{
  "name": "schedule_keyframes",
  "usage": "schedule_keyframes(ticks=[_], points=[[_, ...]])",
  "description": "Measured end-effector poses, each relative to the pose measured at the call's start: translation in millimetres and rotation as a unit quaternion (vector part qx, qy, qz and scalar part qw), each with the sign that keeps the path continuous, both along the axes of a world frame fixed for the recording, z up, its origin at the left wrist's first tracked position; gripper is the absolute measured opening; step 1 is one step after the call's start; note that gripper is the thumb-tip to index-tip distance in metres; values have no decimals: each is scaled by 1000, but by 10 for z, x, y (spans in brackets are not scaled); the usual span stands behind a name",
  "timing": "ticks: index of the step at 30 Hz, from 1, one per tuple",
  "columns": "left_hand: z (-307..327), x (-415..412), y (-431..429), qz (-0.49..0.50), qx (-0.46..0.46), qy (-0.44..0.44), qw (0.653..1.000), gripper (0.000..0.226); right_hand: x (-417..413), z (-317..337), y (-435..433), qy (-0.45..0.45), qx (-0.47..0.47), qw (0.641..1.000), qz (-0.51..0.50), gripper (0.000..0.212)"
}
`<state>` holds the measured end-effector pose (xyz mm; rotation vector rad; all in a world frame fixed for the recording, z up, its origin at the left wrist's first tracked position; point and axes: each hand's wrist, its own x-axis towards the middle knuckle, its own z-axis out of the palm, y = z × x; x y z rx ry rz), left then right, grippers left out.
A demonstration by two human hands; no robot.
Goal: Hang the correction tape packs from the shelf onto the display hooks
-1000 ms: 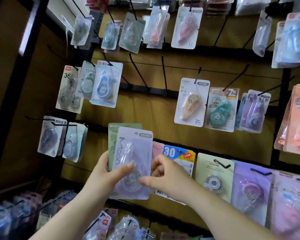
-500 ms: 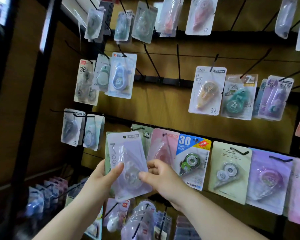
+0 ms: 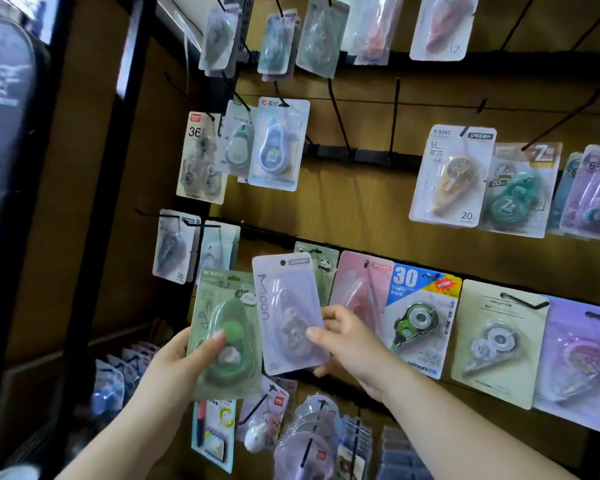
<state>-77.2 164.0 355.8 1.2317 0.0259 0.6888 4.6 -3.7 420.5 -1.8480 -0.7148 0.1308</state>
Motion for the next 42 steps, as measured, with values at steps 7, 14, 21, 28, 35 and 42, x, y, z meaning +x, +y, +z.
schedule_keyframes(ticks=[7,14,21,28,35,42], points=[[-120,-125,417,43,-22,-2,999,13,49,185,535,-84,-14,996,-39,22],[-189,-259,665,62,-27,-1,998,10,141,396,926,-92,15,992,-87,13],[-219,-312,782,55,-25,-3,998,16,196,282,1026,-72,13,991,-108,15],[-233,-314,788,54,-22,2,998,38,255,245,1087,-72,6,991,-112,15],[-306,-271,813,57,-31,3,998,11,282,160,1106,-81,55,988,-116,16],[-306,-254,790,48,-25,9,998,11,422,200,1140,-92,24,982,-160,23]])
